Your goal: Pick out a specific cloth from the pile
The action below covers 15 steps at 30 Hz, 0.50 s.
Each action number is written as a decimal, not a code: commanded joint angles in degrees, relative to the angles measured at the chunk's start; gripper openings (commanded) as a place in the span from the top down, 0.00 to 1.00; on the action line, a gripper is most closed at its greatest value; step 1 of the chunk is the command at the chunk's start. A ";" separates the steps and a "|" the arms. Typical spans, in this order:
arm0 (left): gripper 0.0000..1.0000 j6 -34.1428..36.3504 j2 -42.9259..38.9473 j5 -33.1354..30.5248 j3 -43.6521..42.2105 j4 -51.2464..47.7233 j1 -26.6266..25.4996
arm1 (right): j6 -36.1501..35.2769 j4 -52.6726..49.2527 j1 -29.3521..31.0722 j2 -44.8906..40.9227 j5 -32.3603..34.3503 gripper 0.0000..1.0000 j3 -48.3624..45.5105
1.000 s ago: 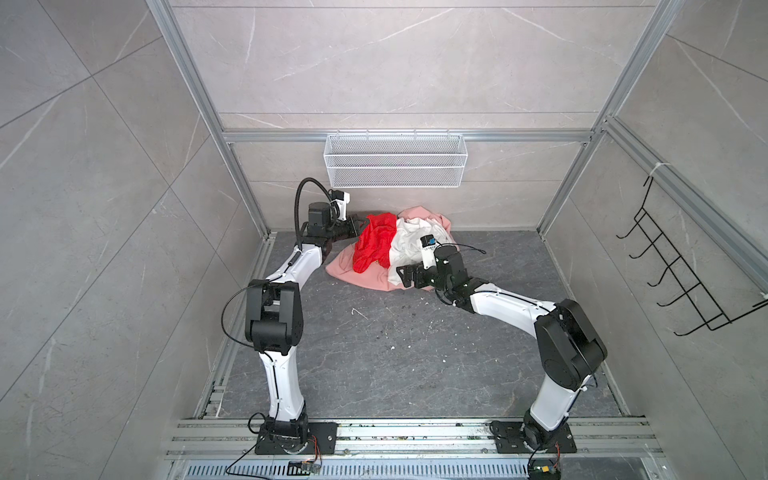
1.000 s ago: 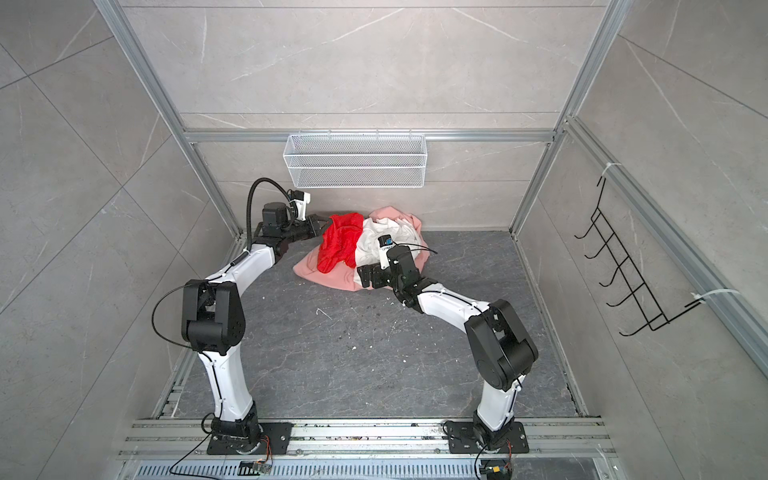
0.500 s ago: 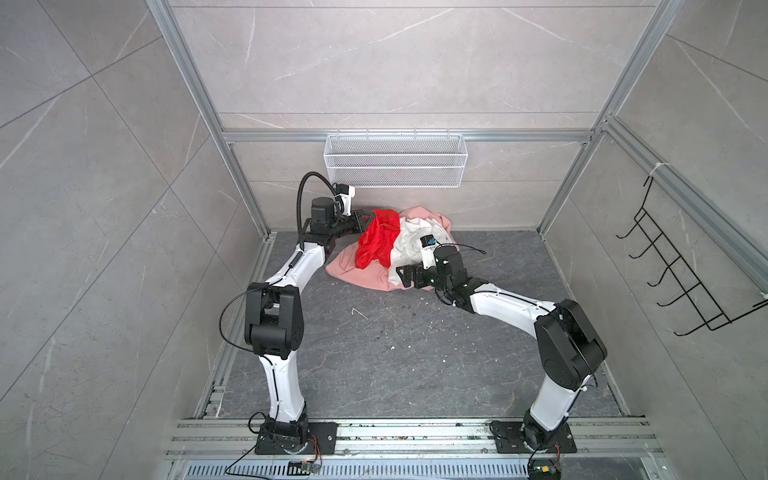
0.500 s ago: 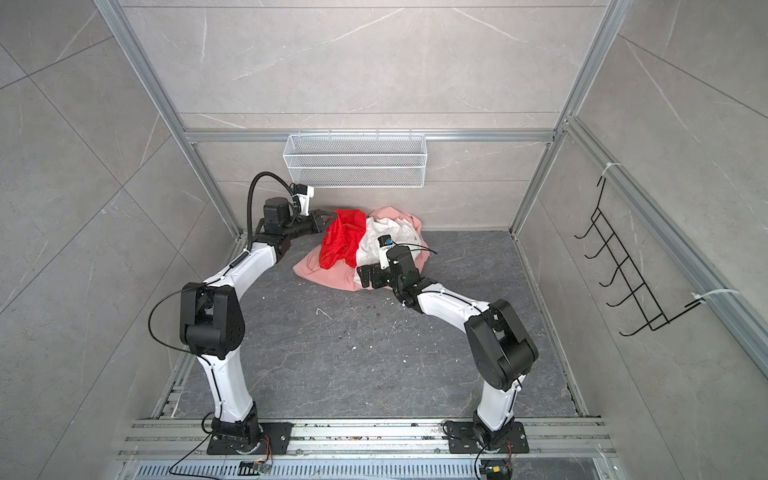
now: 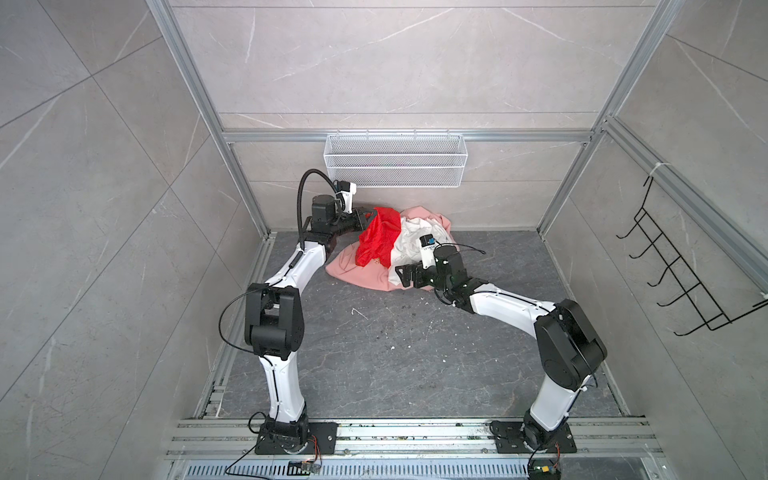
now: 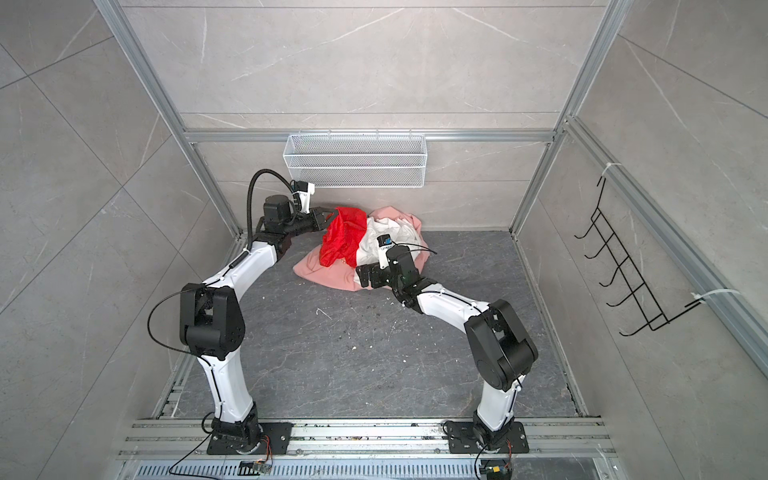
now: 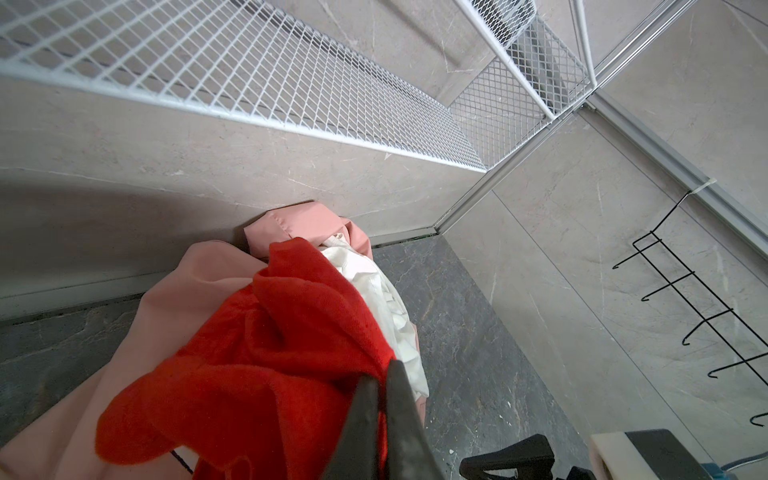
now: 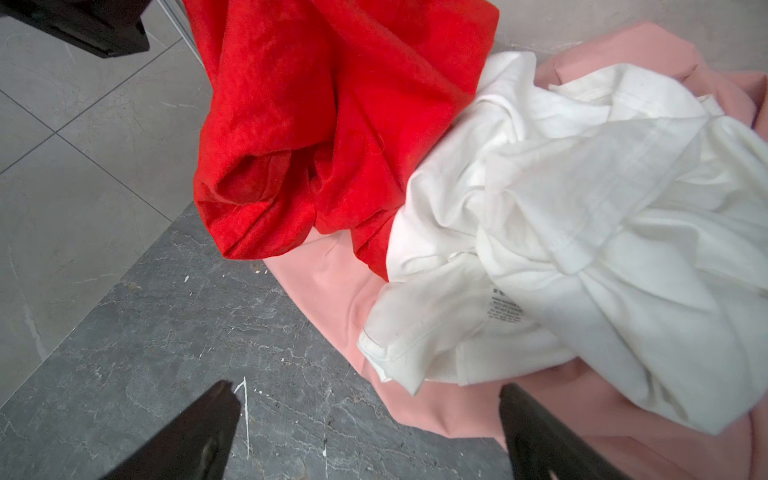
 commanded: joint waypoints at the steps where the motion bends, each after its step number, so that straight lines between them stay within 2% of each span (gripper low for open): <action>1: 1.00 -0.79 -4.63 2.20 3.29 4.61 -0.33 | -1.51 1.42 0.58 1.08 -0.63 0.01 2.20; 3: 1.00 -0.80 -4.65 2.26 3.29 4.69 -0.39 | -5.91 2.21 0.71 1.90 -4.10 0.00 2.94; 5: 1.00 -0.79 -4.80 2.21 3.22 4.60 -0.35 | -15.53 3.41 1.24 2.41 -8.51 0.00 2.77; 7: 1.00 -0.73 -4.88 2.21 3.09 4.62 -0.41 | -24.81 2.75 1.67 3.25 -7.86 0.00 3.43; 9: 1.00 -0.86 -4.93 2.22 2.90 4.59 -0.37 | -30.65 1.25 1.72 4.36 -5.34 0.00 4.99; 15: 1.00 -0.92 -5.19 2.20 2.63 4.59 -0.41 | -40.11 3.46 1.89 7.54 -2.51 0.00 6.88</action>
